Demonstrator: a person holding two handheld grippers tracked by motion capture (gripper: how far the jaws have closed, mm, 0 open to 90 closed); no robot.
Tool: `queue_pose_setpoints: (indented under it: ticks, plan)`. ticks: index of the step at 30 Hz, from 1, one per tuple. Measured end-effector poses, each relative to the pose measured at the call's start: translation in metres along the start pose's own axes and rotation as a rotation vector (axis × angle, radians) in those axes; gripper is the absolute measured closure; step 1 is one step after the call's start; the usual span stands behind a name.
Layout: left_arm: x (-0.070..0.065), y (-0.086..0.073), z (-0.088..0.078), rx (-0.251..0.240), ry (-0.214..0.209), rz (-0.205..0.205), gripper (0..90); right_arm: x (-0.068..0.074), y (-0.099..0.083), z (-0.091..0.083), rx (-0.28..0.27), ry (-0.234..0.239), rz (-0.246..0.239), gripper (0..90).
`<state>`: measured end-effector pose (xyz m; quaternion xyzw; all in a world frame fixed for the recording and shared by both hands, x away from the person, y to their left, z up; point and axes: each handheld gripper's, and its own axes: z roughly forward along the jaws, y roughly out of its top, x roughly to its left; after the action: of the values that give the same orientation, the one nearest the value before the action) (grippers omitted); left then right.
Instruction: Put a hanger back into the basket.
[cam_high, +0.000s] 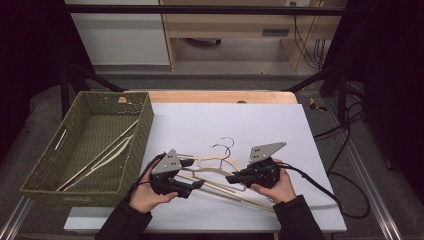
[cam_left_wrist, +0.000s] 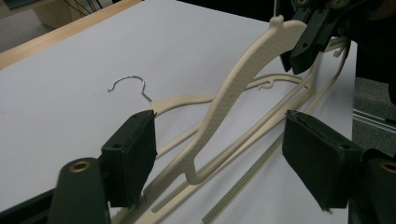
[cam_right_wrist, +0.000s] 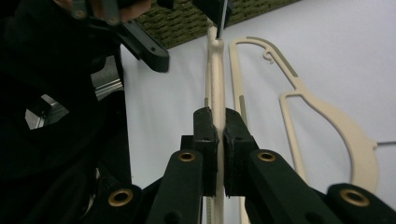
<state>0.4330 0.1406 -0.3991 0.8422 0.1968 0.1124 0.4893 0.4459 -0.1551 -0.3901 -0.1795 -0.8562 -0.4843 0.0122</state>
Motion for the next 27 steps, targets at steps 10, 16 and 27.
queue_pose_setpoints:
  ticks: [10,16,27]
  plan:
    - [-0.006,0.000,0.007,0.034,-0.071,0.025,58.2,0.009,0.002,0.007,0.038,0.045,-0.040,86.7]
    - [-0.009,0.001,0.003,0.039,-0.052,0.055,70.9,0.009,0.001,0.009,0.035,0.048,-0.045,86.3]
    - [-0.018,0.004,0.001,0.049,-0.061,0.064,80.7,0.010,0.001,0.008,-0.001,-0.094,-0.071,73.4]
